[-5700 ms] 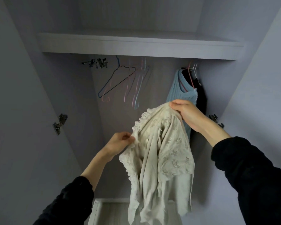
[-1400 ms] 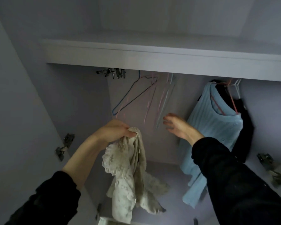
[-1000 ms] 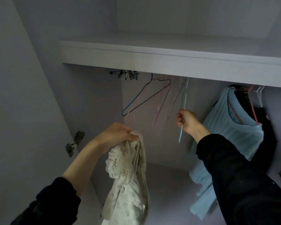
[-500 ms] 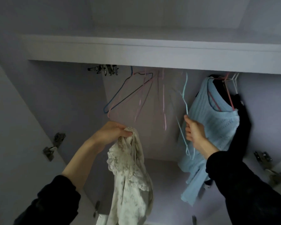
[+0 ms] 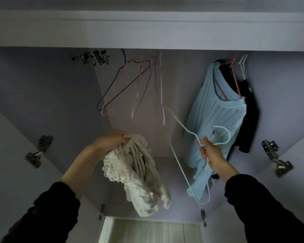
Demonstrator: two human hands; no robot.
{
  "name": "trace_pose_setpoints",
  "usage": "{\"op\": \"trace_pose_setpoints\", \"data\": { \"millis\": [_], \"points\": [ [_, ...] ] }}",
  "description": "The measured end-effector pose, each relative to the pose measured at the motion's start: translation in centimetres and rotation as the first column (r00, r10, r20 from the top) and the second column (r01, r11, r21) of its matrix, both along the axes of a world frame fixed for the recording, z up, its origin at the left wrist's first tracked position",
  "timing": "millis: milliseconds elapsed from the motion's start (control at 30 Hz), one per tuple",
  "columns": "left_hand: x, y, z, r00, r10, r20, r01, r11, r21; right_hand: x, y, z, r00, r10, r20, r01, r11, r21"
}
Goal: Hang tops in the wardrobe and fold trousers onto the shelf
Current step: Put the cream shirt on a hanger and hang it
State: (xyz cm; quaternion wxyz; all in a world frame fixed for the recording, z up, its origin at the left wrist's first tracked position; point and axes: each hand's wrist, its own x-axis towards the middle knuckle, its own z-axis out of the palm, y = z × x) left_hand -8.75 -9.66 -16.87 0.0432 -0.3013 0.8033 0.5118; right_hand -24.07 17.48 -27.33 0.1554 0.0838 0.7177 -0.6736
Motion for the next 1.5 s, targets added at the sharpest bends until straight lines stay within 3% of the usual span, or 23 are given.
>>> {"op": "trace_pose_setpoints", "data": {
  "millis": [133, 367, 500, 667, 833, 933, 1100, 1233, 1367, 1500],
  "points": [
    [0.4, -0.7, -1.9, 0.998, -0.008, 0.058, 0.005, 0.999, 0.043, 2.3, 0.2, -1.1, 0.994, 0.027, 0.101, -0.036, 0.995, 0.09],
    [0.8, -0.3, -2.9, 0.997, 0.051, 0.056, -0.054, 0.997, 0.049, 4.0, 1.1, -1.5, 0.988, 0.078, 0.13, -0.101, 0.978, 0.18],
    [1.0, -0.6, -3.1, 0.998, 0.07, 0.008, -0.07, 0.997, 0.041, 4.5, 0.5, -1.5, 0.988, 0.133, 0.072, -0.141, 0.982, 0.124],
    [1.3, -0.7, -3.0, 0.997, 0.078, -0.027, -0.08, 0.994, -0.073, 5.1, 0.1, -1.8, 0.98, 0.198, 0.017, -0.198, 0.973, 0.12],
    [1.5, -0.3, -3.0, 0.998, 0.037, -0.058, -0.046, 0.983, -0.179, 6.4, -1.0, -0.4, 0.9, 0.422, -0.112, -0.379, 0.883, 0.277],
    [1.9, -0.5, -2.8, 0.992, 0.042, -0.122, -0.068, 0.974, -0.218, 6.6, -1.4, 0.4, 0.882, 0.448, -0.145, -0.386, 0.865, 0.321],
    [3.0, -2.1, -2.6, 0.977, 0.149, -0.151, -0.171, 0.975, -0.142, 5.9, 0.0, 2.3, 0.923, 0.347, -0.167, -0.297, 0.917, 0.265],
    [3.0, -1.7, -2.5, 0.97, 0.18, -0.162, -0.183, 0.983, -0.006, 6.1, -0.6, 3.0, 0.879, 0.435, -0.195, -0.351, 0.867, 0.354],
    [2.2, 0.6, -1.7, 0.973, 0.067, -0.22, -0.076, 0.997, -0.031, 6.9, -3.0, 3.0, 0.814, 0.525, -0.248, -0.356, 0.789, 0.501],
    [1.4, 4.0, -0.3, 0.943, -0.22, -0.251, 0.152, 0.952, -0.266, 8.8, -6.2, 3.7, 0.762, 0.571, -0.305, -0.346, 0.758, 0.553]
  ]
}}
